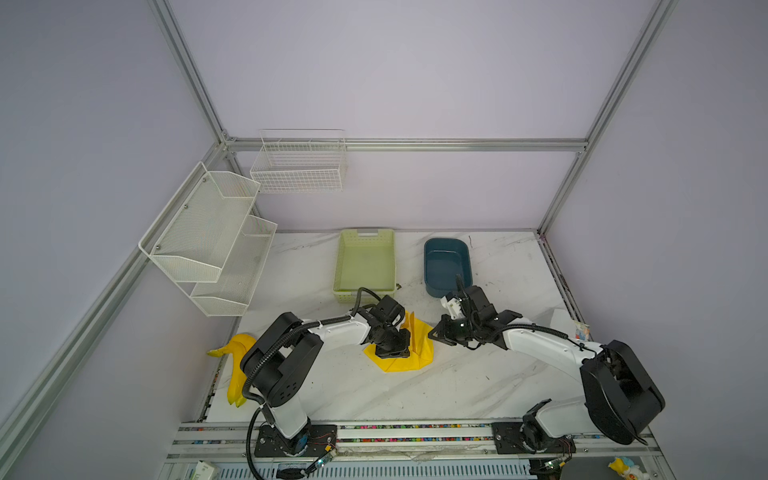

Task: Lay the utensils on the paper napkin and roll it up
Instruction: 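Pinch the napkin's far edge with the right gripper and lift it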

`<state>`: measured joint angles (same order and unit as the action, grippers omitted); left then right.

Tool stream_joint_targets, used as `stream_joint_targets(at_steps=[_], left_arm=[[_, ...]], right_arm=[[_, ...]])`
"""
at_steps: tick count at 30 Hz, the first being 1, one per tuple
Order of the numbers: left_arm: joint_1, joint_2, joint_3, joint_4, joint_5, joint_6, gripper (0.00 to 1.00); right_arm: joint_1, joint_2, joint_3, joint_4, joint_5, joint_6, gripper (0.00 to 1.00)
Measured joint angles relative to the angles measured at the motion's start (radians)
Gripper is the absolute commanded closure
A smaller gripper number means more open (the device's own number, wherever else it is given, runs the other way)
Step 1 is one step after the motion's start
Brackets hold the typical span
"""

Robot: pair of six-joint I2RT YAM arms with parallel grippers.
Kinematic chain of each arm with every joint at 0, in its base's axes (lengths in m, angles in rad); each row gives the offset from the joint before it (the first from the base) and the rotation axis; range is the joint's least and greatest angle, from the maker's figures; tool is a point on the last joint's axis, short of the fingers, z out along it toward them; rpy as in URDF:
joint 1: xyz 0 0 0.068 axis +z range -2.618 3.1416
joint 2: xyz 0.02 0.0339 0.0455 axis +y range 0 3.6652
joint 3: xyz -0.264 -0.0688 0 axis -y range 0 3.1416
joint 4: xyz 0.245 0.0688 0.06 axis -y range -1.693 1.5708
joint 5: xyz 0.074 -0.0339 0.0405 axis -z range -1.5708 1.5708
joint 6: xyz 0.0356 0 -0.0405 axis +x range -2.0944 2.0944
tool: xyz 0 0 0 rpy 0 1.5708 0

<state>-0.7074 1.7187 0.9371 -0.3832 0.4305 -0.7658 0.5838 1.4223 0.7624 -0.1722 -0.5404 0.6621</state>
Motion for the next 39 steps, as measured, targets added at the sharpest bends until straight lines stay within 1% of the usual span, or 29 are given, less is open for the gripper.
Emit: stream_joint_targets(at_steps=[5, 10, 15, 22, 31, 39], left_arm=[[0.0, 0.0, 0.0, 0.0, 0.0, 0.0, 0.95], [0.0, 0.0, 0.0, 0.0, 0.0, 0.0, 0.95], [0.0, 0.0, 0.0, 0.0, 0.0, 0.0, 0.95], [0.0, 0.0, 0.0, 0.0, 0.0, 0.0, 0.95], [0.0, 0.0, 0.0, 0.0, 0.0, 0.0, 0.95], [0.0, 0.0, 0.0, 0.0, 0.0, 0.0, 0.95]], right_arm=[[0.042, 0.044, 0.047, -0.018, 0.034, 0.005, 0.98], [0.068, 0.085, 0.095, -0.101, 0.121, -0.017, 0.99], [0.069, 0.087, 0.098, -0.195, 0.216, -0.043, 0.99], [0.069, 0.103, 0.107, -0.26, 0.289, -0.06, 1.0], [0.069, 0.161, 0.12, -0.287, 0.323, -0.076, 1.0], [0.07, 0.166, 0.128, -0.289, 0.335, -0.076, 1.0]])
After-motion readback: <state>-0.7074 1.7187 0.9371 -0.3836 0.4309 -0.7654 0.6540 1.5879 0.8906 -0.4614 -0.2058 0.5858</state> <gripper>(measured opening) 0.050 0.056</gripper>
